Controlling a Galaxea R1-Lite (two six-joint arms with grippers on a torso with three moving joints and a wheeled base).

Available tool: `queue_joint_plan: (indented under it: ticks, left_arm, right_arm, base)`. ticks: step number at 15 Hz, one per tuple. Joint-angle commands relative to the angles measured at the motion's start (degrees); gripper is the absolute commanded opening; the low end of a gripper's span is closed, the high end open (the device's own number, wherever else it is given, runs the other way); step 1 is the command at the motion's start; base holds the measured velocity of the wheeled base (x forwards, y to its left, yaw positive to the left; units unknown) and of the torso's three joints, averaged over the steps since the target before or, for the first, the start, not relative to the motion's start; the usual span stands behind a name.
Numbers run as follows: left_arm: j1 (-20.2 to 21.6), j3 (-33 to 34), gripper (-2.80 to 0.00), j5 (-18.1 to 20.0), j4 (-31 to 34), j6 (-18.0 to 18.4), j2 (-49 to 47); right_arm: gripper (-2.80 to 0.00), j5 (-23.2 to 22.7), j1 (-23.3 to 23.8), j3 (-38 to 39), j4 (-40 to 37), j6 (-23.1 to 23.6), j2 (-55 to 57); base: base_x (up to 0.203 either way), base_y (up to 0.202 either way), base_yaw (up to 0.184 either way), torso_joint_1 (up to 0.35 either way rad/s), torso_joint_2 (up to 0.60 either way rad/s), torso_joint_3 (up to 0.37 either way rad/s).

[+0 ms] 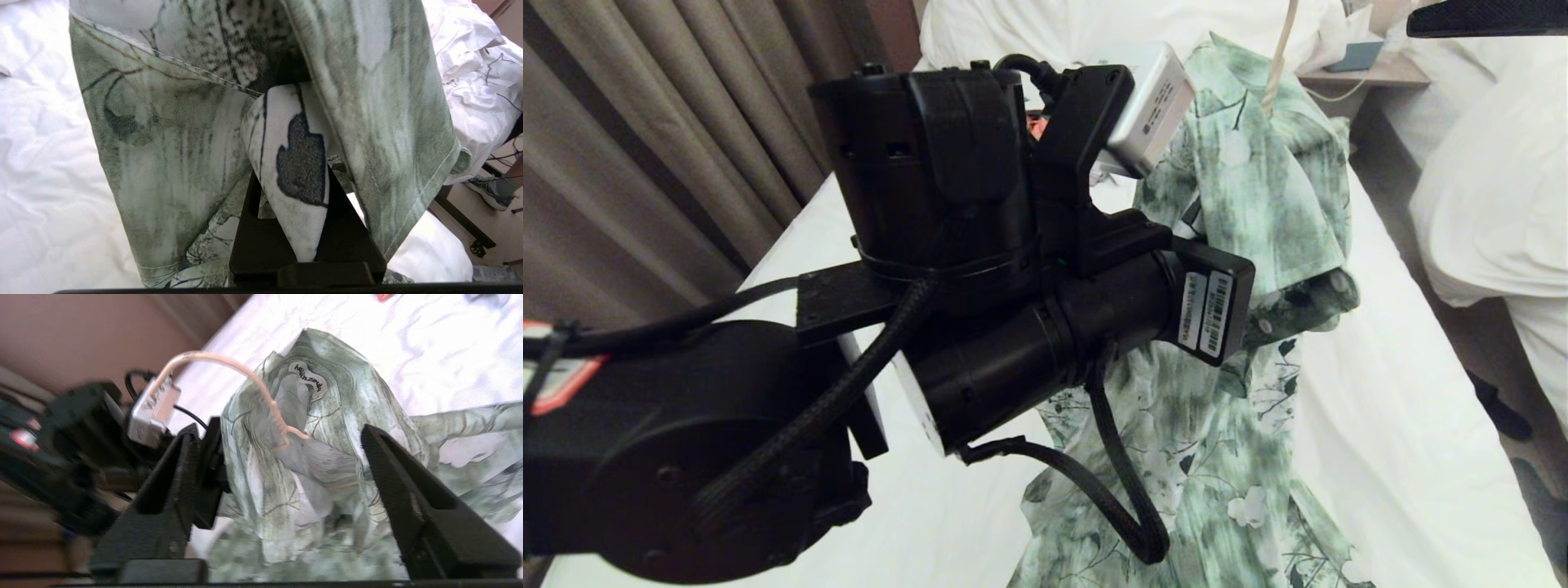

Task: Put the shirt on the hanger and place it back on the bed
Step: Take the clothes hanger out of the clothes

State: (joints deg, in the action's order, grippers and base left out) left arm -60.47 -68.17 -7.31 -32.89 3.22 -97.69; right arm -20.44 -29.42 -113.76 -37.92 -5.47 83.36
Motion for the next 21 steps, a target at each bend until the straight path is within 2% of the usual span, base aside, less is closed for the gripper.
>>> queue_joint_plan:
  ticks: [1,7,9,14,16,17,21]
  left_arm:
    - [-0.3,-0.2,-2.80,-0.1,-0.2,0.0,-0.6]
    - [-0.6,-0.2,-2.80,-0.2,-0.2,-0.1,-0.6]
    - [-0.9,-0.2,-2.80,-0.2,-0.2,-0.1,-0.7]
    - [-0.9,-0.5,-2.80,-0.2,-0.1,-0.1,-0.8]
    - [-0.9,-0.8,-2.80,-0.2,-0.1,-0.1,-1.3]
    - [-0.9,-0.9,-2.80,-0.2,-0.1,-0.1,-1.5]
    - [-1.0,-0.9,-2.80,-0.1,-0.1,-0.1,-1.7]
  right_arm:
    - [0.00,-0.1,0.3,0.4,-0.3,2.5,0.6]
    - [0.00,1.3,0.3,0.6,3.9,11.8,3.9]
    - [0.00,1.5,0.0,0.6,6.1,13.2,4.6]
    - [0.00,2.3,-0.4,0.6,6.2,13.5,4.9]
    - [0.00,3.1,-2.0,0.6,6.4,14.1,5.2]
    - [-2.80,4.3,-2.7,0.6,6.4,14.6,5.3]
    - [-2.80,6.0,-4.3,0.6,8.3,14.9,6.1]
  base:
    - [0.000,0.000,0.000,0.000,0.00,0.000]
    - [0.000,0.000,0.000,0.000,0.00,0.000]
    - [0.000,0.000,0.000,0.000,0.00,0.000]
    - [0.000,0.000,0.000,0.000,0.00,0.000]
    - [0.000,0.000,0.000,0.000,0.00,0.000]
    - [0.000,0.000,0.000,0.000,0.00,0.000]
    - [0.000,0.000,0.000,0.000,0.00,0.000]
